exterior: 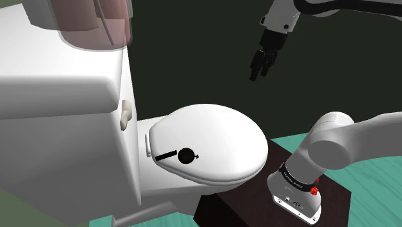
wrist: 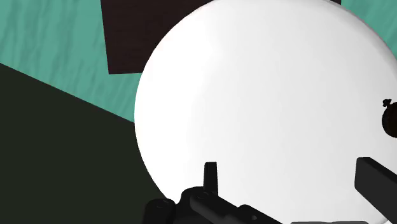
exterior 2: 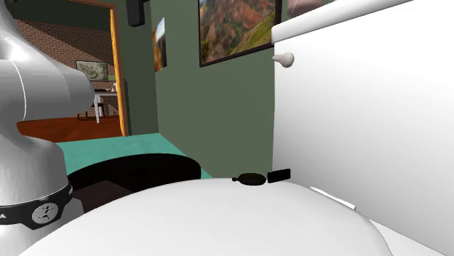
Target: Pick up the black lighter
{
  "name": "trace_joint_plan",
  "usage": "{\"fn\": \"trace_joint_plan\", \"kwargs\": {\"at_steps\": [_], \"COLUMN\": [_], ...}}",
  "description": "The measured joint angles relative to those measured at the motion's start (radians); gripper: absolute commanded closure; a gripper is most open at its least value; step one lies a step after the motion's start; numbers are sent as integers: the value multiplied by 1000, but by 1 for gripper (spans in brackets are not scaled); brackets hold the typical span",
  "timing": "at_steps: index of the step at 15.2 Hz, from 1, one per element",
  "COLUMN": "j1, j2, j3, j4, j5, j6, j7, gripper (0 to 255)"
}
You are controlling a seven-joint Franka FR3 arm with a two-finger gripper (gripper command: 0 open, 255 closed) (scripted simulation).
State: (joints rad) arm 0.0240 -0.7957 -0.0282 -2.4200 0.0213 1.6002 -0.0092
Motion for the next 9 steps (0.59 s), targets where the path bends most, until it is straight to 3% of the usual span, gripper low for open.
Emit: {"fn": "trace_joint_plan", "kwargs": {"at_steps": [3,9], "j1": [22,109], "j2": [25,152], "j3": [17,79], "j4": [-4,-30], "j5": [5,3], "j6": [32,199], "j7": [-14,-103], "gripper": [0,0]}}
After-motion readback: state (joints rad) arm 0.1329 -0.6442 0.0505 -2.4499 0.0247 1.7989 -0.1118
